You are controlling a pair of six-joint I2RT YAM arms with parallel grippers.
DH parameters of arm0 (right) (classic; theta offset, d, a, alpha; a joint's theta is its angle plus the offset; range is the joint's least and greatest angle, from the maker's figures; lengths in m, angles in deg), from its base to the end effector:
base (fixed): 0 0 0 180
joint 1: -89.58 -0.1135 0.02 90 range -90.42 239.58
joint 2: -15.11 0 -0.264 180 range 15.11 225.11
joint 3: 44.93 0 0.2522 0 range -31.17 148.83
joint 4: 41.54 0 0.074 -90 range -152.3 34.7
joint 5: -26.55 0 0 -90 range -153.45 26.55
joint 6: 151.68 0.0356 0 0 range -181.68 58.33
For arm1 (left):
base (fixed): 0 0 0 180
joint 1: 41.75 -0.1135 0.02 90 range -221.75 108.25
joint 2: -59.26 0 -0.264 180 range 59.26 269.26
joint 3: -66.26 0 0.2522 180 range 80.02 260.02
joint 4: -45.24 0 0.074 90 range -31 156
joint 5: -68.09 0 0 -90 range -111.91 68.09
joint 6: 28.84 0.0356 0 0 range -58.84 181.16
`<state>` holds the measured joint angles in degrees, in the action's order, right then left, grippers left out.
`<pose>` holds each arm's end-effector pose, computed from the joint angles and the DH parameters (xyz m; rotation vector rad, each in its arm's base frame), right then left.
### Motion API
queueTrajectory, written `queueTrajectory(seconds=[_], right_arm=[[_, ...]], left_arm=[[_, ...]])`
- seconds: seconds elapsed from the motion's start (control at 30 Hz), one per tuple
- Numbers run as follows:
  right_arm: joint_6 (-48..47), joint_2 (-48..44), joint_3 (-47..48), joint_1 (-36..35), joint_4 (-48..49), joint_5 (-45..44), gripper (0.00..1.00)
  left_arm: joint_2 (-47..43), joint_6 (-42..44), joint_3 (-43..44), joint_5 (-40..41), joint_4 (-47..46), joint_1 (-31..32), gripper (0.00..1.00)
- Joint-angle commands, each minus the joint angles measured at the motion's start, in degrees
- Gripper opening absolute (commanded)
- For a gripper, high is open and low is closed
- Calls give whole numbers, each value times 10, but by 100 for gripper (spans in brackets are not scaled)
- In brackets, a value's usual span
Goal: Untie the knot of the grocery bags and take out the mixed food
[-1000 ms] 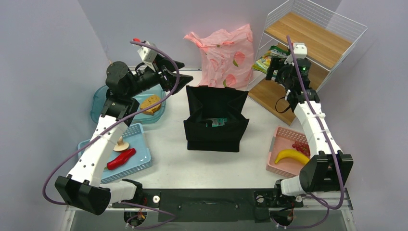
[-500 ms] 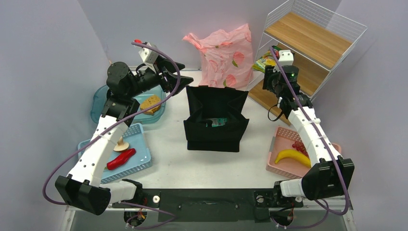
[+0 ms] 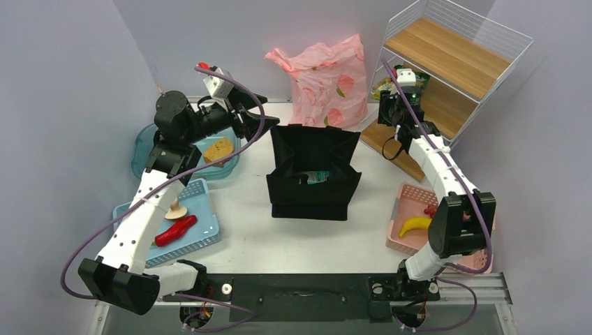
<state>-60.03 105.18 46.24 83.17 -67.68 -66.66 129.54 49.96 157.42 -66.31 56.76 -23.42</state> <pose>0.3696 0.0395 0.3360 -0.0476 2.0067 0.0337 0.2434 -0.1069 0.4681 0.7467 1.3335 -0.9572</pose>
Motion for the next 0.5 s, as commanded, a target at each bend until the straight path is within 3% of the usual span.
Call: queueTrajectory(seconds=[0.0,0.13,0.37,0.47], right_arm=[[-6,7,63,8,54,16,42],[1,5,90,8,40,45,44],[-11,-89,93,-25,-58,192,69],[-49,-147,80,-47,-106,282,73]], left_arm=[[-24,25,-6,-3,11,1,70],[-34,64,-18,-3,45,2,70],[-66,138,-68,33,140,6,70],[-78,154,-104,63,182,20,69]])
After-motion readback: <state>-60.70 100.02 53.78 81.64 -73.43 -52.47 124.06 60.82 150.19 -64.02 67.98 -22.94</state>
